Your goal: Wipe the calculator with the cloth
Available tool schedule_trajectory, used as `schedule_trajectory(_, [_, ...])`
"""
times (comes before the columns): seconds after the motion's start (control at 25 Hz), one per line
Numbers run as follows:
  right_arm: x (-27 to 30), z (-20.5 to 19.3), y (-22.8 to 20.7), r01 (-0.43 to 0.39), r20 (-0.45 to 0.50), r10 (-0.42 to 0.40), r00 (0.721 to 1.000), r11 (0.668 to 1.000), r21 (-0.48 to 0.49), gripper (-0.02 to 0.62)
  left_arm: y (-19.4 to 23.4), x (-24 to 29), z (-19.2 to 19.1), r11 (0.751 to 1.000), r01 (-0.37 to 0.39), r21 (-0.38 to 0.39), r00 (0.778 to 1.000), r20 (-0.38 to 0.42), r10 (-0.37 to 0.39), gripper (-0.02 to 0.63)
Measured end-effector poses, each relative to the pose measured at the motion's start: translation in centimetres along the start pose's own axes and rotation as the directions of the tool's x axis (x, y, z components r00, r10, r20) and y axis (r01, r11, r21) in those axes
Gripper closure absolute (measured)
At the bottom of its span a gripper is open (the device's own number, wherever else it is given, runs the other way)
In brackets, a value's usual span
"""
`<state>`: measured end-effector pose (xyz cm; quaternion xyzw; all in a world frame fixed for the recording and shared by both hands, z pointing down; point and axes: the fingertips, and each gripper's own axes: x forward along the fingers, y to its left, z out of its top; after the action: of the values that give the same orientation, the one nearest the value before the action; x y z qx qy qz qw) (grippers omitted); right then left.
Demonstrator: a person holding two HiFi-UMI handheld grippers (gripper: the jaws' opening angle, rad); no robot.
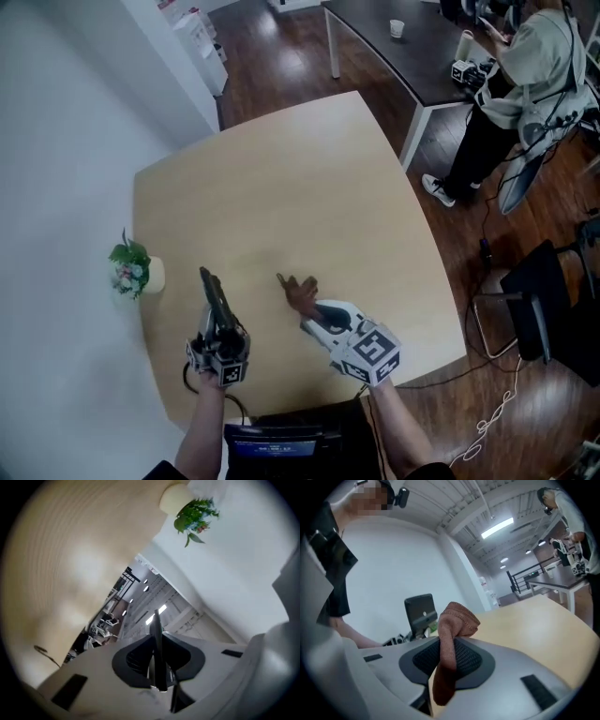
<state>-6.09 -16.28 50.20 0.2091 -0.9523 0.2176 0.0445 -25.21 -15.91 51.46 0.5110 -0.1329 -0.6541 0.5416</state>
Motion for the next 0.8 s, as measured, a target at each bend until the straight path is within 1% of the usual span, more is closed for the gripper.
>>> schedule_trajectory(0.04, [0.4, 2.5, 3.4, -0.071, 0.07, 0.072, 0.995, 0.997, -0.009, 0.515, -1.3, -0.2, -1.7, 0.999, 0.04, -0.018, 0.999, -0.017, -0.04, 0.551])
schedule_trajectory(0.08, [0.6, 5.1, 7.4, -0.155, 0.142, 0.155, 0.978, 0.988, -0.015, 0.515, -2.8, -0.6, -3.2, 0.996, 0.077, -0.038, 0.996, -0.034, -0.078, 0.551])
schedule_trajectory(0.12, [0.8, 7.6, 11.5, -0.242, 0.21, 0.24, 0.948, 0.97, -0.016, 0.515, -4.3, -1.0, -4.7, 0.992, 0.115, -0.06, 0.992, -0.052, -0.118, 0.551])
schedule_trajectory(0.2, [0.9, 11.6, 19.1, -0.395, 0.311, 0.376, 0.873, 0.919, -0.004, 0.515, -7.2, -1.8, -7.6, 0.979, 0.18, -0.096, 0.977, -0.096, -0.189, 0.551])
schedule_trajectory(0.24, [1.0, 12.8, 22.1, -0.444, 0.332, 0.418, 0.845, 0.896, 0.002, 0.515, -8.6, -2.0, -8.9, 0.972, 0.208, -0.106, 0.968, -0.119, -0.22, 0.551])
schedule_trajectory(0.28, [1.2, 13.2, 24.5, -0.471, 0.334, 0.443, 0.832, 0.882, 0.004, 0.515, -9.9, -2.2, -10.1, 0.965, 0.236, -0.118, 0.958, -0.137, -0.251, 0.548])
schedule_trajectory(0.32, [1.4, 13.2, 26.2, -0.477, 0.324, 0.45, 0.832, 0.879, 0.004, 0.514, -11.2, -2.5, -11.1, 0.956, 0.263, -0.131, 0.949, -0.147, -0.281, 0.545])
schedule_trajectory(0.36, [1.6, 12.8, 27.5, -0.467, 0.312, 0.442, 0.841, 0.884, 0.003, 0.514, -12.3, -2.9, -11.7, 0.948, 0.286, -0.142, 0.94, -0.15, -0.306, 0.544])
schedule_trajectory(0.44, [2.0, 11.5, 28.6, -0.411, 0.283, 0.393, 0.875, 0.912, 0.004, 0.513, -14.2, -4.0, -12.2, 0.939, 0.314, -0.143, 0.929, -0.158, -0.335, 0.543])
schedule_trajectory(0.48, [2.1, 10.7, 28.7, -0.37, 0.262, 0.357, 0.897, 0.929, -0.002, 0.512, -14.8, -4.6, -12.4, 0.938, 0.317, -0.136, 0.927, -0.165, -0.337, 0.545])
schedule_trajectory(0.56, [2.1, 9.2, 27.7, -0.26, 0.194, 0.262, 0.945, 0.965, -0.036, 0.512, -15.6, -5.4, -12.8, 0.941, 0.318, -0.118, 0.925, -0.178, -0.335, 0.546])
schedule_trajectory(0.6, [2.1, 8.5, 26.9, -0.203, 0.157, 0.209, 0.965, 0.978, -0.051, 0.513, -15.9, -5.8, -13.1, 0.94, 0.321, -0.112, 0.924, -0.179, -0.337, 0.548])
schedule_trajectory(0.64, [2.0, 7.9, 26.0, -0.156, 0.128, 0.162, 0.979, 0.986, -0.055, 0.514, -16.1, -6.1, -13.4, 0.939, 0.326, -0.107, 0.923, -0.177, -0.341, 0.549])
schedule_trajectory(0.68, [1.7, 7.6, 25.2, -0.126, 0.114, 0.13, 0.985, 0.991, -0.048, 0.514, -16.1, -6.3, -13.7, 0.938, 0.331, -0.101, 0.923, -0.173, -0.344, 0.549])
schedule_trajectory(0.72, [1.2, 7.8, 24.8, -0.117, 0.115, 0.12, 0.986, 0.993, -0.033, 0.515, -16.0, -6.4, -13.9, 0.938, 0.334, -0.096, 0.923, -0.167, -0.345, 0.549])
schedule_trajectory(0.8, [-0.3, 9.5, 24.6, -0.15, 0.152, 0.149, 0.977, 0.989, -0.01, 0.515, -15.7, -6.1, -14.5, 0.937, 0.339, -0.086, 0.925, -0.15, -0.349, 0.551])
